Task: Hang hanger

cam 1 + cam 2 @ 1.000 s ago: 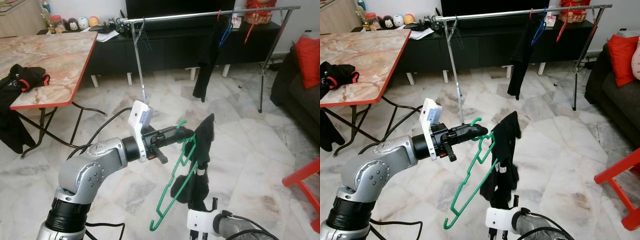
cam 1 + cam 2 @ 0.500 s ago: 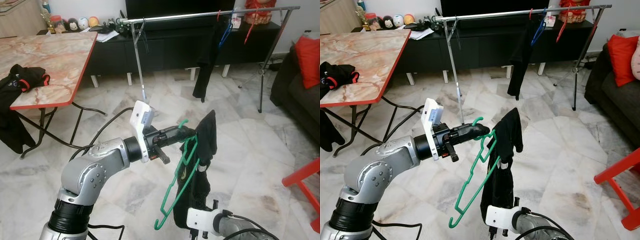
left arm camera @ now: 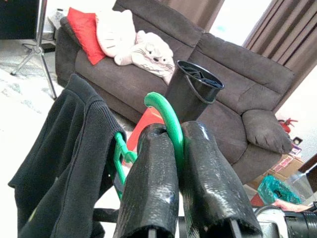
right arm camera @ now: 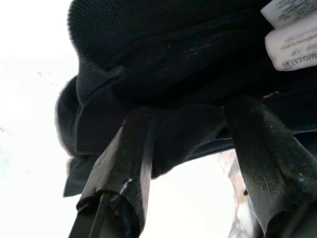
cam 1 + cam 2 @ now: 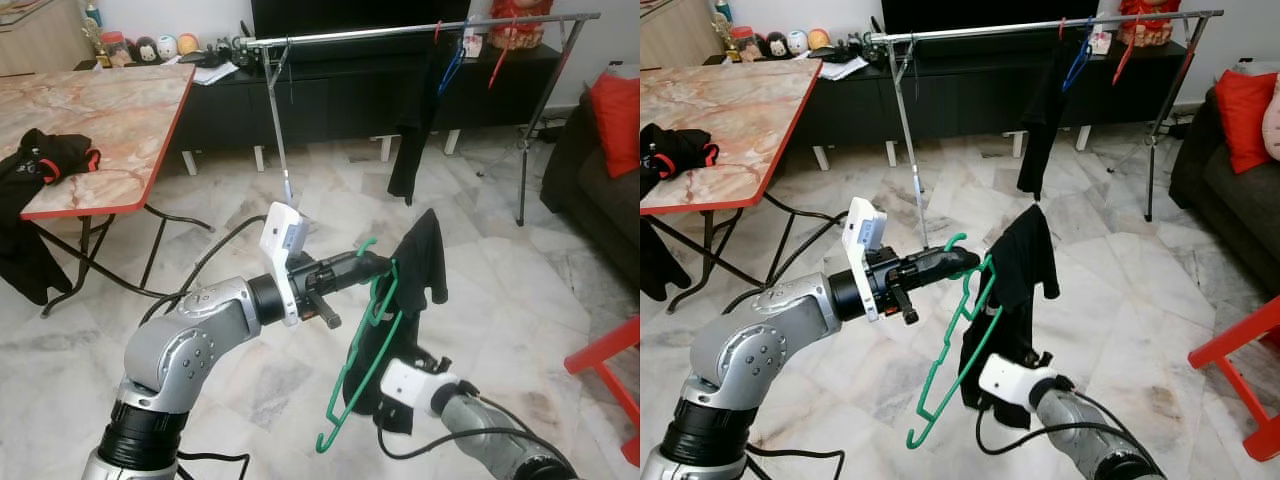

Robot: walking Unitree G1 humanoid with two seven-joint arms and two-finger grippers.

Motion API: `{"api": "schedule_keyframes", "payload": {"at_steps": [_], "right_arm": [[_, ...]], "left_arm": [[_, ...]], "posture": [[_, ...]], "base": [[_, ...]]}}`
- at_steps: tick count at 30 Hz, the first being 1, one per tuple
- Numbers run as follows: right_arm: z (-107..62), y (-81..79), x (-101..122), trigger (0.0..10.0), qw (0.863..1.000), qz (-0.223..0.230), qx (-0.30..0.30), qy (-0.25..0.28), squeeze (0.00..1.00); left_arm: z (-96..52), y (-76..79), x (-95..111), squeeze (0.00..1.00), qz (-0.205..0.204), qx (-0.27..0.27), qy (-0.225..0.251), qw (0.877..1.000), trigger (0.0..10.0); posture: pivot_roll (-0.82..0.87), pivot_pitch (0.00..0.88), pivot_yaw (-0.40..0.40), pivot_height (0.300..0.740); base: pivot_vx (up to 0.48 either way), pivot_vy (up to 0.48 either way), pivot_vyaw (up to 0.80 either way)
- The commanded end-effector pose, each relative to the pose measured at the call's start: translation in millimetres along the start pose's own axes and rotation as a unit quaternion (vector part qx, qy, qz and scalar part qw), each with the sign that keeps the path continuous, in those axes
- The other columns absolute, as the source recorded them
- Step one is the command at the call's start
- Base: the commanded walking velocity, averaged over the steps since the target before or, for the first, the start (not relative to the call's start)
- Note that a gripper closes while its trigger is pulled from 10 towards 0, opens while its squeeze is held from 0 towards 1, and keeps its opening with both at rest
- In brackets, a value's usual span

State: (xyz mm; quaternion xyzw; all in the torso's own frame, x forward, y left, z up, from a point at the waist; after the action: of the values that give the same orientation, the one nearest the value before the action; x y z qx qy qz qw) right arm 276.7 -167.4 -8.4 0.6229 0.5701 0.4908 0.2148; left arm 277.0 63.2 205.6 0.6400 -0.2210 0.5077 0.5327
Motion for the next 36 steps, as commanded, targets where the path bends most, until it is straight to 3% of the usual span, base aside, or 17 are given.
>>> {"api": "schedule_keyframes", "payload": {"at_steps": [1, 8, 13, 17, 18, 19, 23, 28, 36], "right_arm": [[-5.8, -9.3, 4.2, 10.0, 0.999, 0.028, 0.02, 0.022, 1.0], [-17.3, -2.2, 8.5, 10.0, 0.998, 0.027, 0.009, 0.059, 1.0], [-31.1, 1.0, 9.3, 10.0, 0.994, 0.032, 0.041, 0.092, 1.0], [-40.6, 9.2, 5.6, 10.0, 0.992, 0.039, 0.04, 0.11, 1.0], [-41.9, 13.1, 4.2, 10.0, 0.992, 0.041, 0.035, 0.111, 0.54], [-43.7, 17.1, 3.5, 10.0, 0.992, 0.044, 0.031, 0.114, 0.02], [-50.8, 32.4, 2.2, 10.0, 0.99, 0.038, 0.031, 0.131, 0.0], [-52.6, 46.3, -9.9, 10.0, 0.993, 0.041, 0.013, 0.111, 0.0], [-52.7, 47.5, -11.6, 10.0, 0.993, 0.044, 0.012, 0.107, 0.0]], "left_arm": [[-2.2, 4.2, 7.1, 0.0, 0.028, -0.009, 0.011, 1.0, 10.0], [-5.6, -7.9, 6.2, 0.0, 0.035, 0.015, 0.011, 0.999, 10.0], [-7.5, -12.4, 1.7, 0.0, 0.036, 0.023, 0.005, 0.999, 10.0], [-16.4, -19.3, -2.9, 0.0, 0.059, 0.028, -0.018, 0.998, 10.0], [-19.1, -21.3, -4.4, 0.0, 0.067, 0.03, -0.027, 0.997, 10.0], [-22.0, -23.0, -6.1, 0.0, 0.074, 0.03, -0.035, 0.996, 10.0], [-32.0, -28.5, -10.1, 0.0, 0.108, 0.03, -0.052, 0.992, 10.0], [-34.2, -31.8, -10.4, 0.0, 0.122, 0.032, -0.052, 0.991, 10.0], [-30.6, -33.0, -10.2, 0.0, 0.118, 0.035, -0.043, 0.991, 10.0]], "posture": [[0.03, 0.008, 0.007, 0.74], [0.0, 0.02, 0.01, 0.74], [0.0, 0.02, 0.01, 0.74], [-0.01, 0.024, 0.009, 0.74], [-0.01, 0.024, 0.009, 0.74], [-0.01, 0.024, 0.009, 0.74], [-0.02, 0.026, 0.009, 0.74], [-0.02, 0.022, 0.008, 0.74], [-0.01, 0.019, 0.008, 0.74]], "base": [[0.0, 0.0, 0.0], [0.0, 0.0, 0.0], [0.0, 0.0, 0.0], [0.0, 0.0, 0.0], [0.0, 0.0, 0.0], [0.0, 0.0, 0.0], [0.0, 0.0, 0.0], [0.0, 0.0, 0.0], [0.0, 0.0, 0.0]]}}
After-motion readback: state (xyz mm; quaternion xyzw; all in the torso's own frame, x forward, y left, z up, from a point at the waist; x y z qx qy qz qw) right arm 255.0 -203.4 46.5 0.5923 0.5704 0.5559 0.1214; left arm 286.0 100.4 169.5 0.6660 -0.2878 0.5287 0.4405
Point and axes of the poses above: a point about 5 cm out from each wrist's last joint towards the gripper, its own z axis pointing out of the wrist towards the gripper, its own x axis along the axis of the wrist's last joint, y = z × x, the point moved 1 cm from there along z, pointing out of the wrist towards the gripper, and after that the axes turned 10 degrees about -z, right-handed, at the moved point
